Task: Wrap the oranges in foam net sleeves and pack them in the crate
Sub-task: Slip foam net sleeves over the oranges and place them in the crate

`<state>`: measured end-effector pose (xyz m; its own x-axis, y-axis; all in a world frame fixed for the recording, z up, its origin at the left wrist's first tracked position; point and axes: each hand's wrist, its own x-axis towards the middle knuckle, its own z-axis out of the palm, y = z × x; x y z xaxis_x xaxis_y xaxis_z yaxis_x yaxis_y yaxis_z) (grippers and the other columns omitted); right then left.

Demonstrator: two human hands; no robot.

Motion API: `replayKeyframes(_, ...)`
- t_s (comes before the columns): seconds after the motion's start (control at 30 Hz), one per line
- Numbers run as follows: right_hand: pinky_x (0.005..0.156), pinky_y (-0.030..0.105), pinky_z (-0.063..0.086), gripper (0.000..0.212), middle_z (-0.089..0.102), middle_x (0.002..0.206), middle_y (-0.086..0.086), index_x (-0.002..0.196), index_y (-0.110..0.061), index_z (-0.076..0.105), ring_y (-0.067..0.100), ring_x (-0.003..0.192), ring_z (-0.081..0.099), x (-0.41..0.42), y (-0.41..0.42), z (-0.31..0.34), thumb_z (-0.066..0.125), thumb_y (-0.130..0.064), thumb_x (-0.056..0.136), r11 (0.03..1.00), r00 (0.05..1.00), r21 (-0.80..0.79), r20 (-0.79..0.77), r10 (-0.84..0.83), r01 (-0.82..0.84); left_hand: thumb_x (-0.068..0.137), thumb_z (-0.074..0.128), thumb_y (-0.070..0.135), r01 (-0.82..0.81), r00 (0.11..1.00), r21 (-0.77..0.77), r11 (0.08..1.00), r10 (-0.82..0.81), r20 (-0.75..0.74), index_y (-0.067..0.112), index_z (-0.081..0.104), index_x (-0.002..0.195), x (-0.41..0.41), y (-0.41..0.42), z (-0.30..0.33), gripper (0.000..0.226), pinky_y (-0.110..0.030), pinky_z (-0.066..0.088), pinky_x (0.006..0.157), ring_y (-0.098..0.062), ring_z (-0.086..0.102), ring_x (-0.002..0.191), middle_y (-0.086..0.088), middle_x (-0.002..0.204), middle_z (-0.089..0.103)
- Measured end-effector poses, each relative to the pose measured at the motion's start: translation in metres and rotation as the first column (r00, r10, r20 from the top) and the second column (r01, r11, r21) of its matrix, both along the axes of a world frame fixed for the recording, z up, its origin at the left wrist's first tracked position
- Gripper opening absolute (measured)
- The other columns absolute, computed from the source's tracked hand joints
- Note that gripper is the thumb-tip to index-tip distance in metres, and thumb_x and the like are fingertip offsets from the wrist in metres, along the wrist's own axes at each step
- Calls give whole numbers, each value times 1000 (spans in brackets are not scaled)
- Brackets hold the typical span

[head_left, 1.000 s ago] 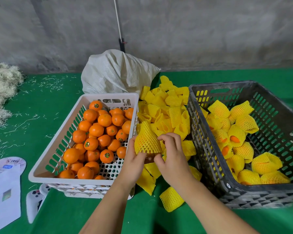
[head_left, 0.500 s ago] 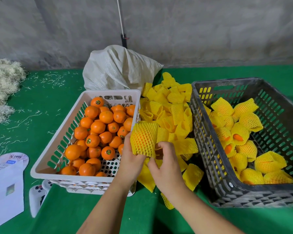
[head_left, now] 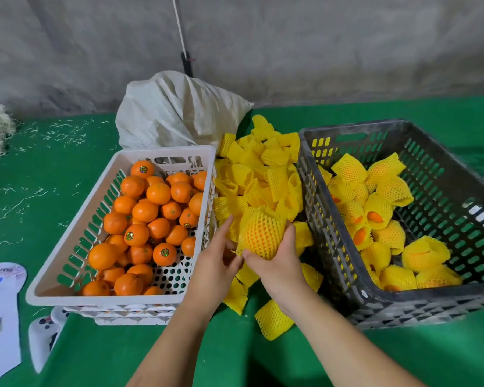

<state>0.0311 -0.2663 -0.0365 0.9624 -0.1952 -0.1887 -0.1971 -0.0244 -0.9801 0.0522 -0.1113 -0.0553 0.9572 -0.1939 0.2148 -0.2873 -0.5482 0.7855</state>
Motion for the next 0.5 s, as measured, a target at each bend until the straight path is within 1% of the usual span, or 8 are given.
replayKeyframes(0.07,96,32,41,109,35,144,-16,150,-55,8,11,126,43,10,-26,5,86,-31,78,987,987,-20,44,-157,158,99,71,22,17,999,-33,999,-15,51,54,29,154,-4,0,-3,76,-16,50,71,-10,67,84,17,97,66)
replayKeyframes(0.13,89,31,46,107,38,141,-14,142,-63,13,11,117,50,27,-62,17,88,-32,73,946,942,7,90,-322,323,101,68,25,10,998,-74,997,-5,56,44,34,156,-4,2,-3,67,-15,50,76,-13,68,89,13,99,68)
replayKeyframes(0.2,82,31,54,111,48,140,-4,141,-62,19,13,111,60,44,-97,32,90,-25,65,883,888,183,89,-452,431,102,66,22,-22,999,-159,987,28,39,33,38,157,-2,3,0,62,-13,49,82,-14,68,96,9,101,69)
replayKeyframes(0.27,80,35,60,109,58,133,13,142,-51,25,20,100,72,60,-119,42,88,-12,62,788,840,374,44,-541,489,102,65,24,-68,997,-255,964,73,9,28,41,155,0,3,4,59,-17,52,84,-16,69,100,6,102,70)
replayKeyframes(0.3,82,35,59,112,57,134,16,148,-45,24,21,96,74,68,-125,44,87,-8,63,751,811,401,30,-584,525,102,64,27,-95,995,-279,956,99,-1,28,42,154,1,4,7,57,-21,53,84,-17,69,101,6,104,71)
replayKeyframes(0.33,89,38,56,119,53,142,13,154,-44,15,22,105,71,73,-129,46,87,-10,66,734,792,371,-5,-611,569,102,64,29,-121,992,-293,948,123,-11,29,43,153,2,6,9,55,-25,54,83,-17,70,100,5,105,71)
replayKeyframes(0.4,108,47,41,137,32,160,4,156,-45,-16,28,137,49,81,-138,45,90,-26,72,725,772,281,-118,-624,629,103,64,32,-165,986,-291,942,165,-24,34,46,149,4,10,12,49,-30,54,79,-13,70,99,7,107,71)
replayKeyframes(0.5,119,56,28,144,17,168,5,150,-39,-35,34,149,29,81,-142,36,88,-45,75,761,788,224,-280,-548,609,104,60,42,-209,978,-182,961,209,-21,38,49,145,15,30,12,43,-29,54,76,-4,68,100,16,113,69)
